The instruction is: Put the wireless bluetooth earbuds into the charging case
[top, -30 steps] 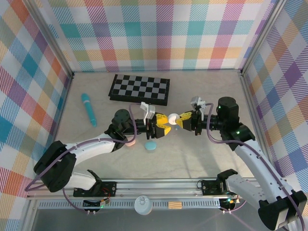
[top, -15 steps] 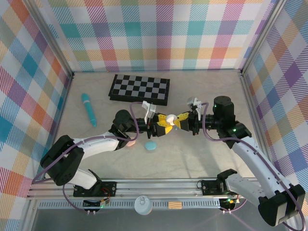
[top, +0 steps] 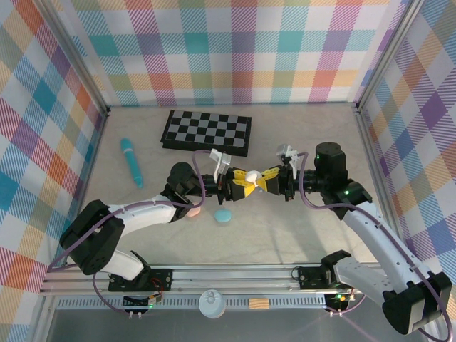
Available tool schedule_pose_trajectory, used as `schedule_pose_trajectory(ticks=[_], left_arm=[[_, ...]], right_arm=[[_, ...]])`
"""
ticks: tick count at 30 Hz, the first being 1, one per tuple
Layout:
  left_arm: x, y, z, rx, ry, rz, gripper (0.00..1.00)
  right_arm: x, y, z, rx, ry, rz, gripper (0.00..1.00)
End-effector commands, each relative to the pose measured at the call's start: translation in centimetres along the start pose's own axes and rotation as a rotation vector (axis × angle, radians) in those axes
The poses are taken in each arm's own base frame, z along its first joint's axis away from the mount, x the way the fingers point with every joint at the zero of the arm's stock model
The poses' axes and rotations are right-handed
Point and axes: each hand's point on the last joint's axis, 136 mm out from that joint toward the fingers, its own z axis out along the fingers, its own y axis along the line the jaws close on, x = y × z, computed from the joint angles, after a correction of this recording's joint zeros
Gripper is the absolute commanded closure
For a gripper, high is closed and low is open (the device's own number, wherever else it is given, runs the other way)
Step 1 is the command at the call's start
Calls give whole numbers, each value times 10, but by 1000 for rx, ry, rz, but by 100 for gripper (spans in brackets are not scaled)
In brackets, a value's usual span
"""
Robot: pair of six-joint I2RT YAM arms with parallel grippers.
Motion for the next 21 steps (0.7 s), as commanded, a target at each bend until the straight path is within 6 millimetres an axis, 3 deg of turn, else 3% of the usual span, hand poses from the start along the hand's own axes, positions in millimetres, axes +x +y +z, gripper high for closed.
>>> schedule_pose_trajectory(ticks=[1, 6, 10, 14, 18, 21], left_arm=[[-21, -12, 2, 53, -39, 72, 68], [-22, -13, 3, 58, -41, 74, 71], [-21, -13, 2, 60, -41, 72, 81], [-17, -13, 1, 64, -38, 66, 82], [-16, -12, 1, 60, -41, 84, 86], [-14, -14, -1, 65, -41, 118, 89]], right_arm=[[-3, 5, 2, -30, 4, -22, 92], [-2, 7, 3, -49, 10, -14, 92], [-3, 7, 3, -47, 7, -11, 92], [-6, 8, 3, -47, -2, -9, 90], [-10, 3, 2, -13, -14, -9, 53], [-15, -7, 2, 51, -28, 9, 46]])
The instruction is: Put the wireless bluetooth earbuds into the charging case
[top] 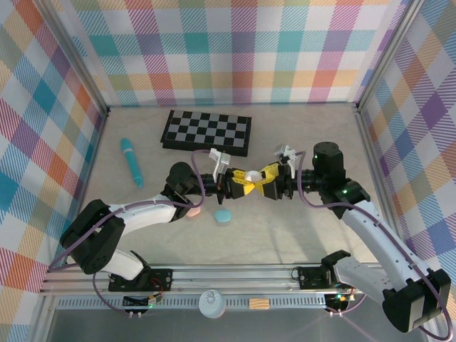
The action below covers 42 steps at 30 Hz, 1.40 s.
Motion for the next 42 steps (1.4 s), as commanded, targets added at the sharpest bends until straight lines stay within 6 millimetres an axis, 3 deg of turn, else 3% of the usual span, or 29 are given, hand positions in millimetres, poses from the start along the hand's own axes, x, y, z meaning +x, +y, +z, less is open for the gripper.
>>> schedule_pose_trajectory(ticks=[1, 18, 25, 29, 33, 37, 42], left_arm=[[-10, -14, -1, 58, -30, 106, 91], [8, -14, -9, 15, 48, 187, 94], [18, -2, -19, -90, 70, 274, 95], [26, 10, -29, -188, 70, 401, 96], [29, 18, -36, -249, 74, 498, 99], [28, 22, -39, -275, 66, 528, 98], [27, 23, -46, -284, 38, 524, 99]], right_arm=[[-17, -8, -2, 69, -38, 1, 46], [-57, -28, 3, 129, -109, 81, 40], [-69, -26, -4, 155, -162, 59, 22], [-72, -54, -22, 355, -234, 141, 15], [-47, -105, -51, 615, -224, 371, 19], [9, -148, -68, 831, -52, 561, 20], [74, -179, -68, 904, 71, 793, 26]])
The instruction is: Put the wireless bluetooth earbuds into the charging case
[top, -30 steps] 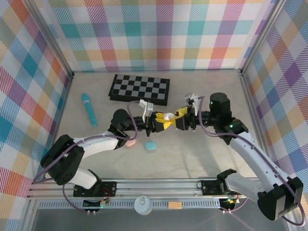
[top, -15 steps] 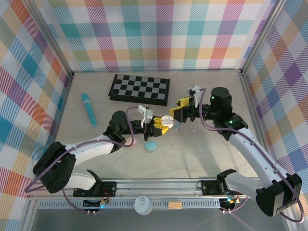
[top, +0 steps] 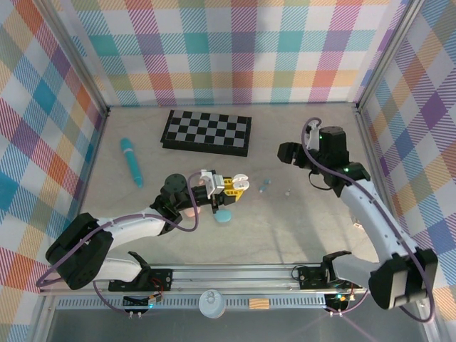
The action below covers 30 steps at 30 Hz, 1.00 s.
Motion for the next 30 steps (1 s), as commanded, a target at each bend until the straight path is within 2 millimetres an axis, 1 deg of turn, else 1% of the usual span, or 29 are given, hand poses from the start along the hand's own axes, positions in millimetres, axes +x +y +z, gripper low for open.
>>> schedule_pose_trajectory(ticks=[1, 3, 6, 10, 14, 17, 20, 23, 26, 30], left_arm=[[-18, 2, -8, -17, -73, 80, 98], [-18, 2, -10, -17, -73, 75, 99], [-17, 1, -11, -10, -72, 70, 99], [-17, 1, -11, -4, -73, 68, 99], [-18, 0, -13, -5, -78, 64, 99], [-19, -1, -14, -3, -80, 62, 99], [-21, -2, -15, -1, -81, 62, 99], [-21, -3, -15, 1, -79, 60, 99], [-22, -3, -16, 3, -78, 60, 99], [-22, -5, -17, 5, -74, 60, 99]], right_arm=[[41, -45, 17, 163, 155, 134, 28], [52, -56, 27, 200, 205, 142, 30], [67, -64, 47, 209, 279, 162, 30], [82, -77, 71, 235, 345, 189, 32], [96, -87, 89, 246, 388, 208, 33], [108, -96, 97, 262, 409, 211, 35], [116, -94, 102, 233, 437, 217, 38], [119, -88, 105, 196, 457, 228, 40], [124, -85, 107, 172, 491, 224, 40], [131, -86, 111, 161, 516, 217, 40]])
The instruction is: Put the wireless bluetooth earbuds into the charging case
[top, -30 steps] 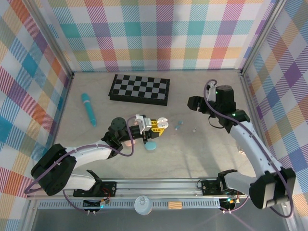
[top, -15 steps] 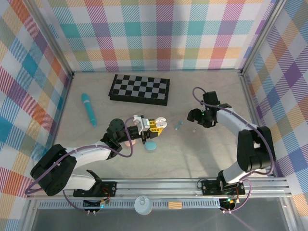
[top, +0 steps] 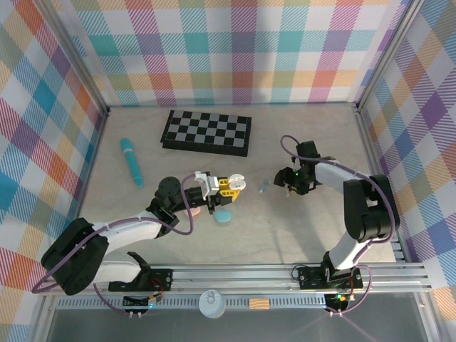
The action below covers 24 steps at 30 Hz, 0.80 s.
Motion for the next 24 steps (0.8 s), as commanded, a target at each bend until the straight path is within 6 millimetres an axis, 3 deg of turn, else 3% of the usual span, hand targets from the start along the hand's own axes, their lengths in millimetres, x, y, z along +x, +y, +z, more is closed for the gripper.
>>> schedule_pose_trajectory(ticks=[1, 14, 17, 20, 24], left_arm=[[-9, -3, -5, 16, -25, 29, 99], [-7, -3, -6, 13, -12, 28, 99], [-8, -3, -5, 17, -11, 28, 99], [-8, -3, -5, 17, -9, 28, 99], [-7, -3, -4, 17, -4, 31, 99]], right_arm=[[5, 7, 5, -43, 37, -27, 39], [33, 50, 17, -122, 174, -247, 43], [45, 56, 14, -130, 217, -270, 44], [52, 47, 8, -76, 224, -267, 45], [45, 49, -12, -63, 137, -282, 45]])
